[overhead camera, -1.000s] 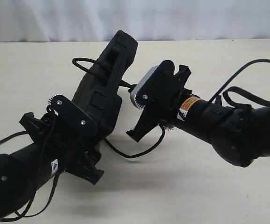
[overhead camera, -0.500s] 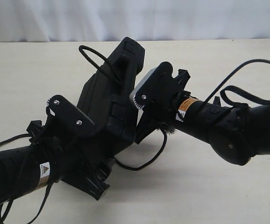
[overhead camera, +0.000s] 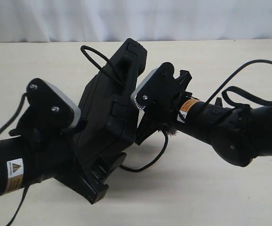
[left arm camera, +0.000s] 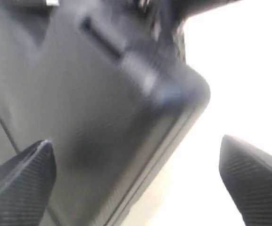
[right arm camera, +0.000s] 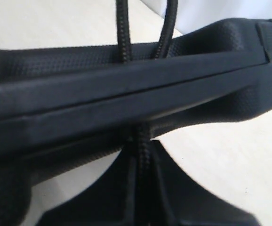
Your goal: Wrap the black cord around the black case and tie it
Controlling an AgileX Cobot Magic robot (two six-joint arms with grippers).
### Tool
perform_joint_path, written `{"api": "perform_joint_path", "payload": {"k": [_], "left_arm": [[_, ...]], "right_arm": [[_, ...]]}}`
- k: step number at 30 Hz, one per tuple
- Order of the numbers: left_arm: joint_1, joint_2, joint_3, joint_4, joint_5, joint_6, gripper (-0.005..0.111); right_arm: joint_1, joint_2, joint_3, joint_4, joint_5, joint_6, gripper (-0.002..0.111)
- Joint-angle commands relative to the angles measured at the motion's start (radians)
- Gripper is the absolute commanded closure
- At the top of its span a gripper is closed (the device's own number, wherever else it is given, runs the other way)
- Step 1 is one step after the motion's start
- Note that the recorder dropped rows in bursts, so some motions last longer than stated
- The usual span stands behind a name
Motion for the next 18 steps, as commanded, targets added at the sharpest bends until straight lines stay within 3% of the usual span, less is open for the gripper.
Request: {"api": "perform_joint_path", "payload": {"k": [1,5,13,15,18], "left_arm": [[-0.002,-0.109,0.000,0.005,0.008,-0.005,0.020],[-0.002,-0.210,0.000,0.005,0.053,0.000,0.020],[0.002,-0.249,-0.003,0.005,0.530,-0.017,0.021],[0.018,-0.249,-0.025,0.005,0.525,-0.049,0.021],[0.101,-0.249,-0.085,0.005,0.326,-0.056,0.021]], "right_arm": [[0.001,0.001,-0.006,-0.013,-0.014,0.007,0.104],[0.001,0.001,-0.006,-0.013,-0.014,0.007,0.104],[0.001,0.001,-0.006,-0.013,-0.010,0.007,0.104],[0.001,0.001,-0.006,-0.013,-0.010,0.007,0.104],[0.001,0.001,-0.006,-0.013,-0.010,0.009,0.104]]}}
